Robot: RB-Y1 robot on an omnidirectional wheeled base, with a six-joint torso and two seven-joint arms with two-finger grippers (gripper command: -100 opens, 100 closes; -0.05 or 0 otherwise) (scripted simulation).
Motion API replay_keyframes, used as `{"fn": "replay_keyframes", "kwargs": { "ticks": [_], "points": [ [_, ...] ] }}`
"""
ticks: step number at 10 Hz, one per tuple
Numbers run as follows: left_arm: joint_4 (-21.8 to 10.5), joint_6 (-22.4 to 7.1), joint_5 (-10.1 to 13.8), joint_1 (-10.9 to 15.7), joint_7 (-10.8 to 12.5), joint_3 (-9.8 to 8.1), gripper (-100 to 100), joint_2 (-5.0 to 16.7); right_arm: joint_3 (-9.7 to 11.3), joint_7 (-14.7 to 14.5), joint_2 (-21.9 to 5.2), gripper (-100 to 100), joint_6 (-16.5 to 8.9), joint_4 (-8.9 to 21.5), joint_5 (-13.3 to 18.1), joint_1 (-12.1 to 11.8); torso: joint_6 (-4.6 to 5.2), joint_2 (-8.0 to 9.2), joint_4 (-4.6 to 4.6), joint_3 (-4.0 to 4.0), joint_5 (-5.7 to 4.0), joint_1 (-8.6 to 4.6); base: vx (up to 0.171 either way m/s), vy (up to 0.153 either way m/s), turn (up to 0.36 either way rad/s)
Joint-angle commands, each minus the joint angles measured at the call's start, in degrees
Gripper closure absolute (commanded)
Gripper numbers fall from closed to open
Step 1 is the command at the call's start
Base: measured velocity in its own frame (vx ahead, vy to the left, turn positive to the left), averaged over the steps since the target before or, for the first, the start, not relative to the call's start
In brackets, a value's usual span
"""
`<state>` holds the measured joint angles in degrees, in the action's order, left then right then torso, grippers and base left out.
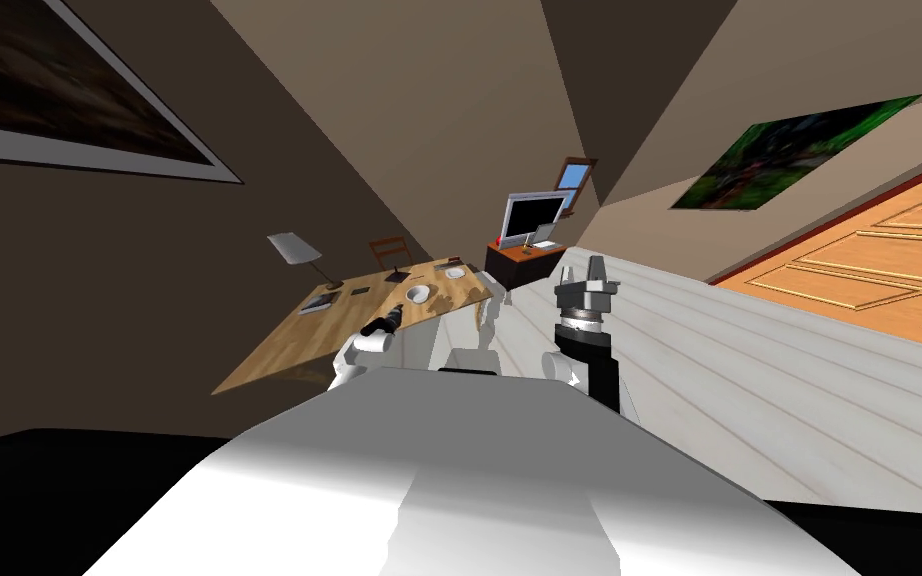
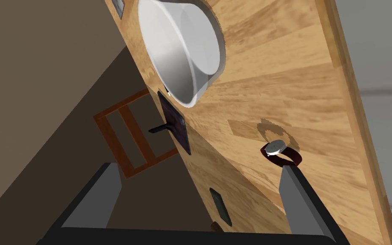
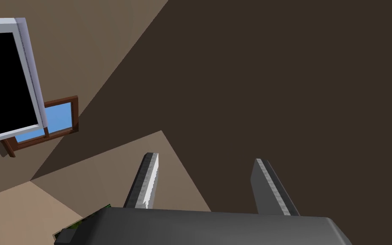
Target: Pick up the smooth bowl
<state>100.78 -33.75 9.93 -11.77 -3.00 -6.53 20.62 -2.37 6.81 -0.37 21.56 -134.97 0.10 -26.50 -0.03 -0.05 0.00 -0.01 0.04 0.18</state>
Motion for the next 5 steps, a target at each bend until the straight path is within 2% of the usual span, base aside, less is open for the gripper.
{"fn": "replay_keyframes", "kwargs": {
  "ticks": [1, 2, 3, 4, 5],
  "points": [
    [-1.48, -2.86, 0.18, 1.28, -0.01, -0.46, -100, 0.3, 0.0, 0.0, 0.0, 0, 0.0, 0.0, 0.0, 0.0, 0.0, 0.0, 0.0, 0.0, 0.0, 0.0, 0.013, 0.036, -0.135],
    [-1.48, -3.42, 0.18, 1.28, -0.01, -0.46, -100, 0.3, 0.0, 0.0, 0.0, 0, 0.0, 0.0, 0.0, 0.0, 0.03, -0.04, 0.0, -0.02, 0.0, 0.02, 0.011, 0.034, -0.064],
    [-3.04, -5.61, 0.31, 2.43, -0.08, -0.82, -100, 0.49, 0.0, 0.0, 0.0, 0, 0.0, 0.0, 0.0, 0.0, 0.0, -0.04, -0.01, -0.02, 0.0, 0.01, 0.026, 0.033, -0.095],
    [-3.04, -5.79, 0.31, 2.43, -0.08, -0.82, -100, 0.49, 0.0, 0.0, 0.0, 0, 0.0, 0.0, 0.0, 0.0, 0.02, -0.09, -0.02, -0.05, 0.0, 0.02, 0.02, 0.032, -0.081],
    [-4.55, -8.07, 0.41, 3.57, -0.16, -1.17, -100, 0.62, 0.0, 0.0, 0.0, 0, 0.0, 0.0, 0.0, 0.0, 0.0, -0.08, -0.02, -0.05, 0.0, 0.0, 0.017, 0.04, -0.138]
  ]
}}
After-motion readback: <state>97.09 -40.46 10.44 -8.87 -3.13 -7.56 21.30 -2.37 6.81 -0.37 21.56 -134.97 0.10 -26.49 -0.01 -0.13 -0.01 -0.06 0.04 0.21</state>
